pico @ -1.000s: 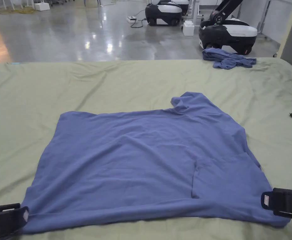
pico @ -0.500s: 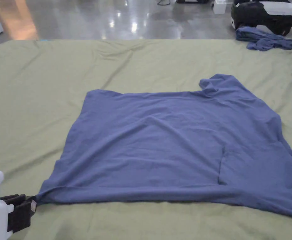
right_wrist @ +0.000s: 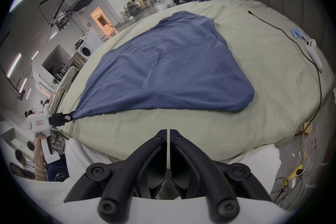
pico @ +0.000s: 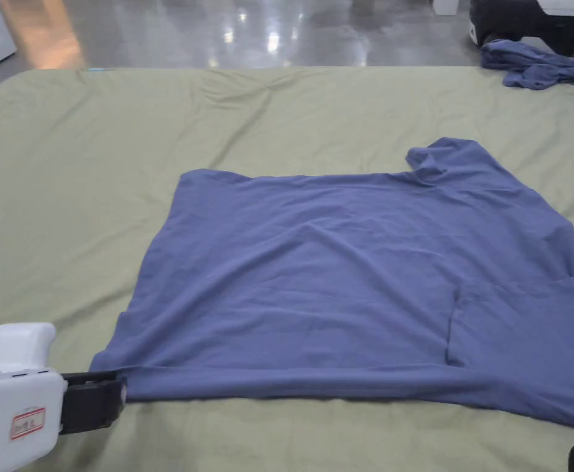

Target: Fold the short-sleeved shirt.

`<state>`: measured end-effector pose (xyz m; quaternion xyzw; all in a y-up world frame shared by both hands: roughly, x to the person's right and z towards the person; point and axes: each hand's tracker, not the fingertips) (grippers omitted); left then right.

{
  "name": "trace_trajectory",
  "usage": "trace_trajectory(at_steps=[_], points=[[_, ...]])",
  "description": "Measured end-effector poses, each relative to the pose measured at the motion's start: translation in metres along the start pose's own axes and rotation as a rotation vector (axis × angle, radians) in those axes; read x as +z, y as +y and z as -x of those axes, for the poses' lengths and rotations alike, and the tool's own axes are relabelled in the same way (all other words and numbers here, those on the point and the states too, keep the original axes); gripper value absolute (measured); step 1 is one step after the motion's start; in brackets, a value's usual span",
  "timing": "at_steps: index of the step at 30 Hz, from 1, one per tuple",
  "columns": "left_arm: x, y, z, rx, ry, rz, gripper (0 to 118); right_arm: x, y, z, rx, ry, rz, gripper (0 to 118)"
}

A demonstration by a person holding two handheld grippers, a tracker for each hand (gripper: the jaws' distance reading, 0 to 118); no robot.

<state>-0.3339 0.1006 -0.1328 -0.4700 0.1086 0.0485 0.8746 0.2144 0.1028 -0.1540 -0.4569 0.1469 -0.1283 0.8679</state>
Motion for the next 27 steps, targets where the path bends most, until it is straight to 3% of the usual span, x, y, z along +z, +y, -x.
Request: trace_trajectory(at_steps=[1, 2, 3, 4, 10, 11, 12, 13, 14, 17, 18, 20, 21, 22, 23, 24, 26, 27], points=[[-0.002, -0.002, 0.002, 0.011, -0.011, -0.003, 92, 0.001, -0.001, 0.003, 0.004, -0.012, 0.004, 5], [-0.004, -0.003, 0.002, 0.025, -0.016, -0.001, 61, 0.0, -0.001, 0.002, 0.003, -0.021, 0.008, 5], [-0.007, -0.004, 0.002, 0.023, -0.023, 0.012, 12, 0.0, -0.001, 0.001, -0.001, -0.026, 0.009, 5], [-0.01, -0.007, 0.002, 0.032, -0.039, 0.015, 5, 0.001, -0.001, 0.001, -0.008, -0.026, 0.009, 5], [0.004, -0.007, 0.005, 0.053, -0.055, -0.007, 5, 0.014, 0.009, -0.004, 0.013, -0.065, -0.053, 6], [0.005, -0.006, 0.006, 0.058, -0.06, -0.007, 5, 0.014, 0.013, -0.006, 0.033, -0.093, -0.078, 20], [0.005, -0.006, 0.006, 0.059, -0.064, -0.007, 5, 0.015, 0.019, -0.01, 0.047, -0.136, -0.094, 73], [0.005, -0.006, 0.005, 0.058, -0.065, -0.007, 5, 0.014, 0.026, -0.017, 0.075, -0.188, -0.094, 107], [0.006, -0.006, 0.006, 0.053, -0.064, -0.008, 5, 0.009, 0.031, -0.022, 0.101, -0.235, -0.087, 115], [0.009, -0.004, 0.002, 0.034, -0.057, -0.017, 5, 0.0, 0.043, -0.037, 0.161, -0.301, -0.113, 106], [0.01, -0.004, 0.001, 0.031, -0.057, -0.018, 5, -0.006, 0.047, -0.042, 0.163, -0.321, -0.077, 95], [0.01, -0.003, 0.001, 0.038, -0.059, -0.016, 5, -0.021, 0.051, -0.053, 0.153, -0.313, -0.046, 61], [0.01, -0.002, 0.001, 0.039, -0.062, -0.016, 5, -0.03, 0.051, -0.058, 0.15, -0.298, -0.017, 52], [0.01, -0.002, 0.001, 0.041, -0.062, -0.018, 5, -0.037, 0.05, -0.063, 0.12, -0.26, 0.02, 52], [0.01, -0.002, 0.001, 0.042, -0.063, -0.017, 5, -0.04, 0.049, -0.065, 0.079, -0.2, 0.033, 37], [0.01, -0.002, 0.0, 0.043, -0.065, -0.017, 5, -0.035, 0.047, -0.06, 0.099, -0.253, -0.009, 35], [0.014, -0.001, 0.0, 0.043, -0.064, -0.016, 5, -0.019, 0.048, -0.051, 0.101, -0.202, -0.056, 13], [0.016, -0.001, 0.0, 0.046, -0.068, -0.018, 5, -0.015, 0.048, -0.047, 0.089, -0.217, -0.08, 10]])
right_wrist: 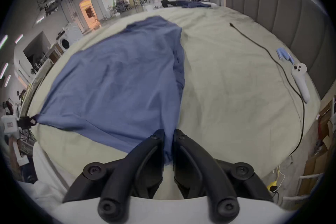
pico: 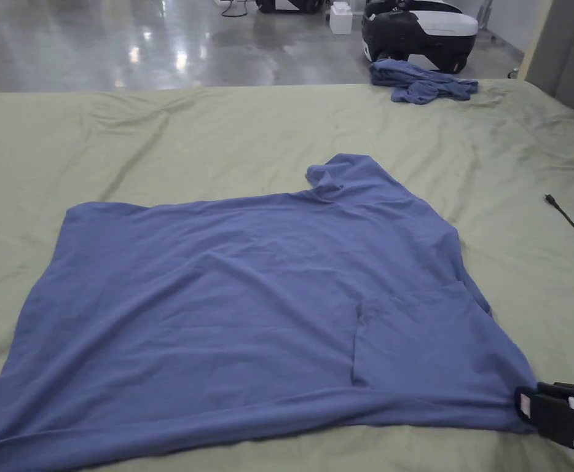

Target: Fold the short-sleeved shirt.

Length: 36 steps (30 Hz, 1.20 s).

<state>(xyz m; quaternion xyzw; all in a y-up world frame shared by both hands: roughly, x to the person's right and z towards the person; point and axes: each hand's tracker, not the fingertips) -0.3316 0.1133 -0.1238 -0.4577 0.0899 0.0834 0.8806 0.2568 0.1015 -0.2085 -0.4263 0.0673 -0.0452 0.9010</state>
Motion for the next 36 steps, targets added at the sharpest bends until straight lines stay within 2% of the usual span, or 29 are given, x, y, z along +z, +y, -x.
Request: trace_trajectory(at_steps=[5, 6, 10, 17, 20, 23, 26, 28, 29, 30, 31, 32, 33, 34, 36], points=[[0.008, 0.014, 0.001, 0.017, 0.001, -0.038, 5, 0.015, 0.013, 0.005, 0.005, 0.061, 0.006, 9], [0.01, 0.018, 0.0, 0.024, 0.003, -0.044, 5, 0.015, 0.019, 0.003, -0.009, 0.065, -0.003, 9], [0.011, 0.041, -0.002, 0.002, -0.01, -0.08, 5, 0.015, 0.046, -0.016, -0.149, 0.122, -0.033, 9], [-0.022, 0.103, 0.002, 0.032, -0.024, -0.118, 3, -0.02, 0.108, -0.023, -0.192, 0.121, -0.034, 8], [-0.046, 0.123, -0.002, 0.007, -0.017, -0.109, 2, -0.048, 0.13, -0.01, -0.172, 0.087, -0.007, 7], [-0.072, 0.136, -0.003, -0.006, -0.005, -0.076, 2, -0.079, 0.143, -0.005, -0.188, 0.077, 0.026, 7], [-0.094, 0.142, -0.001, 0.008, -0.001, -0.042, 2, -0.097, 0.147, 0.0, -0.174, 0.034, 0.044, 7], [-0.099, 0.14, 0.0, -0.002, -0.009, -0.036, 2, -0.108, 0.149, 0.005, -0.152, 0.041, 0.043, 8], [-0.1, 0.14, 0.002, 0.004, -0.011, -0.027, 2, -0.111, 0.151, 0.007, -0.144, 0.034, 0.063, 11], [-0.099, 0.139, 0.003, 0.004, -0.014, -0.009, 4, -0.11, 0.148, 0.006, -0.132, 0.029, 0.081, 38], [-0.094, 0.135, 0.003, 0.003, -0.005, -0.006, 18, -0.11, 0.146, 0.009, -0.101, -0.024, 0.093, 76], [-0.087, 0.13, 0.005, 0.004, 0.015, -0.019, 49, -0.107, 0.142, 0.012, -0.077, -0.054, 0.093, 102], [-0.082, 0.127, 0.008, -0.001, 0.024, -0.026, 96, -0.098, 0.136, 0.016, -0.05, -0.055, 0.046, 109], [-0.072, 0.121, 0.013, -0.006, 0.022, -0.034, 102, -0.087, 0.132, 0.013, -0.027, -0.06, 0.005, 105], [-0.051, 0.11, 0.02, 0.007, 0.008, -0.072, 102, -0.064, 0.123, 0.016, -0.021, -0.04, -0.017, 94]])
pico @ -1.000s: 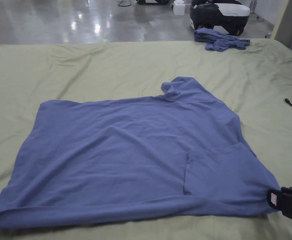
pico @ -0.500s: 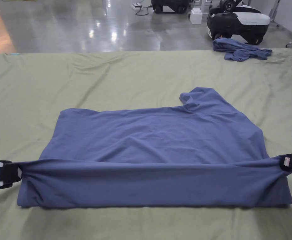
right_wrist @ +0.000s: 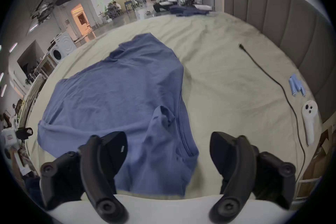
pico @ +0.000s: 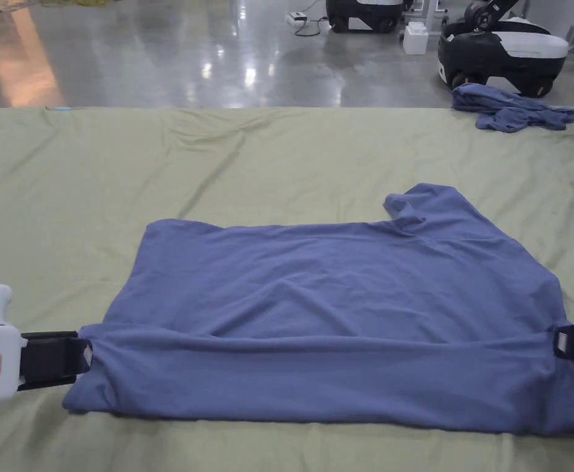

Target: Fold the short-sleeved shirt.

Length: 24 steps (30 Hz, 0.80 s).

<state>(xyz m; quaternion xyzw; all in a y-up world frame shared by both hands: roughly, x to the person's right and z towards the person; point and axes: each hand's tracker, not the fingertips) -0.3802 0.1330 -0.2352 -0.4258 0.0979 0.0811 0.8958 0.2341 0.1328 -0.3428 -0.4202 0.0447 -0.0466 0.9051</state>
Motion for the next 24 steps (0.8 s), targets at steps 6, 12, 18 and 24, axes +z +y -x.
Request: trace_trajectory(at_steps=[6, 12, 18, 24], points=[[0.046, -0.049, 0.011, 0.093, -0.116, -0.023, 81, 0.051, -0.045, 0.0, 0.0, 0.071, -0.107, 15], [0.037, -0.075, 0.0, 0.073, -0.097, 0.014, 0, 0.058, -0.081, 0.015, 0.045, 0.105, -0.059, 11], [0.002, -0.04, 0.0, 0.1, -0.071, -0.02, 105, 0.055, -0.092, 0.029, 0.015, 0.141, -0.023, 11], [-0.053, -0.021, -0.009, -0.036, 0.054, 0.073, 107, 0.052, -0.096, 0.028, -0.018, 0.124, 0.008, 11]])
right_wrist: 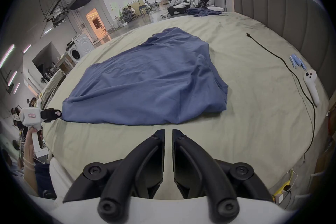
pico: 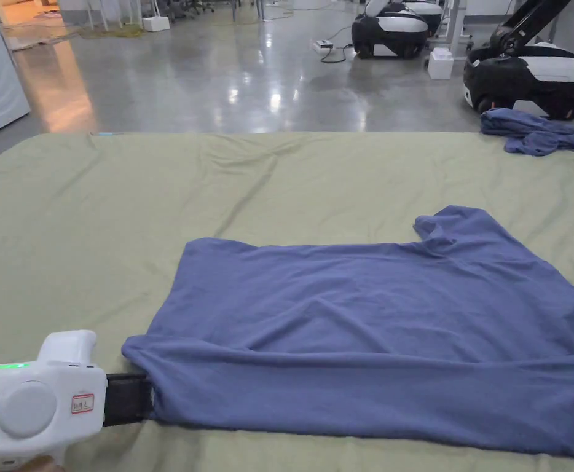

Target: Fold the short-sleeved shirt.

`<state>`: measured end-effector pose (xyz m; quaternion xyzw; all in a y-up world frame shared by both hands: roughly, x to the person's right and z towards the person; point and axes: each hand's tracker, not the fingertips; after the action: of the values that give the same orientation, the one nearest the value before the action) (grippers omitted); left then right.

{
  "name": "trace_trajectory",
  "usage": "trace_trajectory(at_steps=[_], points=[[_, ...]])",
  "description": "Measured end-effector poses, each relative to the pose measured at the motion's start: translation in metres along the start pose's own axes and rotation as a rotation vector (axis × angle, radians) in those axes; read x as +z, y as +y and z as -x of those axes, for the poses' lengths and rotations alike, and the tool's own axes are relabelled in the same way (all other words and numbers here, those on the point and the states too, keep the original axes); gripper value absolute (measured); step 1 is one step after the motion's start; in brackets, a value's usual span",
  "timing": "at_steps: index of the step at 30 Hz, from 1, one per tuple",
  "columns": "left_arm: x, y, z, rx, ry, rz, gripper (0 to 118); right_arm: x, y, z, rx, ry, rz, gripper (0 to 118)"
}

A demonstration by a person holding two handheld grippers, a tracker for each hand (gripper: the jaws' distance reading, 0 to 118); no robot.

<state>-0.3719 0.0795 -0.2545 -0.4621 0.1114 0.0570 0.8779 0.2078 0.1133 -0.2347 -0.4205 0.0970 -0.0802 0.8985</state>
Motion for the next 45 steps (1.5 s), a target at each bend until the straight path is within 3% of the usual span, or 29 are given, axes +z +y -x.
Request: trace_trajectory(at_steps=[4, 5, 6, 7, 9, 10, 11, 12, 13, 14, 18, 19, 20, 21, 22, 23, 24, 25, 26, 27, 28, 30, 38, 45], points=[[-0.004, -0.005, -0.007, 0.007, 0.007, 0.014, 85, -0.002, -0.003, -0.012, -0.042, -0.059, 0.022, 11], [0.0, -0.004, -0.009, -0.053, -0.015, -0.005, 69, -0.002, -0.003, -0.016, -0.058, -0.062, 0.023, 11], [0.003, -0.002, -0.011, -0.065, -0.035, -0.03, 37, 0.002, -0.003, -0.014, -0.075, -0.067, 0.023, 11], [0.006, -0.003, -0.013, -0.045, -0.047, -0.02, 17, 0.001, -0.002, -0.016, -0.082, -0.072, 0.024, 11], [0.004, 0.0, -0.017, -0.054, -0.044, 0.002, 14, -0.002, 0.001, -0.018, -0.088, -0.093, 0.027, 14], [0.005, 0.0, -0.018, -0.071, -0.035, 0.002, 13, -0.001, 0.005, -0.019, -0.083, -0.099, 0.024, 26], [0.009, 0.0, -0.018, -0.066, -0.039, -0.004, 13, -0.002, 0.009, -0.021, -0.07, -0.1, 0.02, 49], [0.013, 0.0, -0.015, -0.054, -0.049, -0.016, 13, -0.005, 0.013, -0.022, -0.059, -0.106, 0.023, 87], [0.018, 0.001, -0.01, -0.02, -0.079, -0.026, 13, -0.011, 0.02, -0.024, -0.038, -0.129, 0.049, 102], [0.022, 0.001, -0.004, 0.015, -0.108, -0.028, 13, -0.015, 0.027, -0.028, -0.041, -0.139, 0.053, 105], [0.042, 0.001, 0.011, 0.065, -0.165, -0.059, 13, -0.049, 0.051, -0.047, -0.06, -0.132, 0.027, 104], [0.05, 0.0, 0.009, 0.067, -0.169, -0.063, 13, -0.063, 0.056, -0.051, -0.055, -0.135, 0.033, 98], [0.052, 0.0, 0.009, 0.067, -0.172, -0.067, 13, -0.076, 0.059, -0.052, -0.056, -0.148, 0.055, 84], [0.053, 0.0, 0.009, 0.065, -0.174, -0.066, 12, -0.09, 0.06, -0.053, -0.052, -0.156, 0.114, 83], [0.053, 0.0, 0.01, 0.066, -0.172, -0.064, 12, -0.099, 0.061, -0.056, -0.124, -0.206, 0.172, 80], [0.054, 0.001, 0.008, 0.067, -0.17, -0.063, 12, -0.091, 0.062, -0.047, -0.131, -0.214, 0.133, 73], [0.055, -0.001, 0.007, 0.065, -0.164, -0.062, 12, -0.084, 0.067, -0.04, -0.035, -0.214, 0.151, 68], [0.055, -0.002, 0.007, 0.064, -0.161, -0.061, 12, -0.078, 0.068, -0.036, -0.001, -0.187, 0.133, 68], [0.055, -0.003, 0.008, 0.06, -0.163, -0.056, 12, -0.074, 0.068, -0.04, -0.031, -0.165, 0.12, 48], [0.055, -0.002, 0.008, 0.061, -0.164, -0.054, 12, -0.072, 0.067, -0.039, -0.081, -0.132, 0.126, 20], [0.055, -0.003, 0.009, 0.071, -0.163, -0.052, 12, -0.071, 0.067, -0.04, -0.102, -0.072, 0.144, 16], [0.058, -0.004, 0.01, 0.069, -0.16, -0.049, 9, -0.07, 0.063, -0.041, -0.107, -0.117, 0.131, 15], [0.082, -0.012, 0.02, 0.077, -0.203, -0.068, 5, -0.02, 0.06, -0.052, -0.18, -0.026, 0.08, 14], [0.122, -0.051, 0.031, 0.053, -0.175, -0.075, 4, 0.031, 0.022, -0.041, -0.135, -0.012, 0.087, 14]])
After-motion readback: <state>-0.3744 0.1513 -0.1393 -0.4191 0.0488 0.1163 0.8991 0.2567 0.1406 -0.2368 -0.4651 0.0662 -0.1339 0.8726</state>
